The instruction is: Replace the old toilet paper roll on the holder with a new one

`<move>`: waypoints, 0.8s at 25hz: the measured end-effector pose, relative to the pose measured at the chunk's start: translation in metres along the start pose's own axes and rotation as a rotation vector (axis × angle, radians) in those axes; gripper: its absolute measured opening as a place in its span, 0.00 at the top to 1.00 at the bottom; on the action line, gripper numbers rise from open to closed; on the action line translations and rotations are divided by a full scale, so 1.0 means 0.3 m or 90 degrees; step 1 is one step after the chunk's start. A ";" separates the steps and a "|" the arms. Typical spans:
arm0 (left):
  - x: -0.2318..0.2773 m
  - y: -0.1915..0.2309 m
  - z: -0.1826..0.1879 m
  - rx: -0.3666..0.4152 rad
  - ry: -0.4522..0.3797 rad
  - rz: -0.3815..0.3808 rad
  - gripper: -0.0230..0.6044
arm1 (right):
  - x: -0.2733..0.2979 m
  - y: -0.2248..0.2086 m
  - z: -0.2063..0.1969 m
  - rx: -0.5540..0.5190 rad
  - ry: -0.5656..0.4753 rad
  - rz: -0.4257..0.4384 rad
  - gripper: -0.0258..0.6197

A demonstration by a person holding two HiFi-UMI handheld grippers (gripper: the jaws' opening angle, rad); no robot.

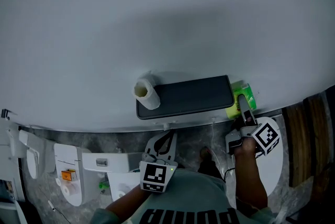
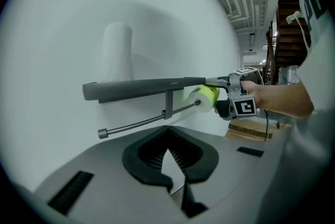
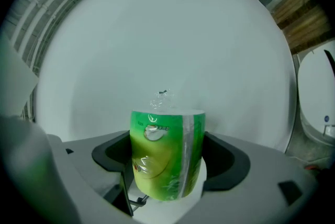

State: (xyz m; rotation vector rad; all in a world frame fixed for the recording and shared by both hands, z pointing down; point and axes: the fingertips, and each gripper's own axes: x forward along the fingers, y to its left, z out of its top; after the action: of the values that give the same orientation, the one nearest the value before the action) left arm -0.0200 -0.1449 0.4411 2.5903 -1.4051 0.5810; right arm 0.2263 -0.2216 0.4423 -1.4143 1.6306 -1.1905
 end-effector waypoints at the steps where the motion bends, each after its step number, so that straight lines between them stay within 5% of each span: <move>1: -0.004 0.004 -0.001 0.000 0.001 0.002 0.96 | 0.005 0.003 -0.006 0.011 0.000 0.003 0.33; 20: -0.045 0.056 -0.009 -0.002 -0.005 0.015 0.96 | 0.034 -0.003 -0.128 0.150 -0.010 0.027 0.33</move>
State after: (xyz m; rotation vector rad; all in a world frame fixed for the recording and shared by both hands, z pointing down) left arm -0.0412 -0.1430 0.4371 2.5806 -1.4388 0.5727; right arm 0.1898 -0.2236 0.4579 -1.2311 1.4495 -1.2968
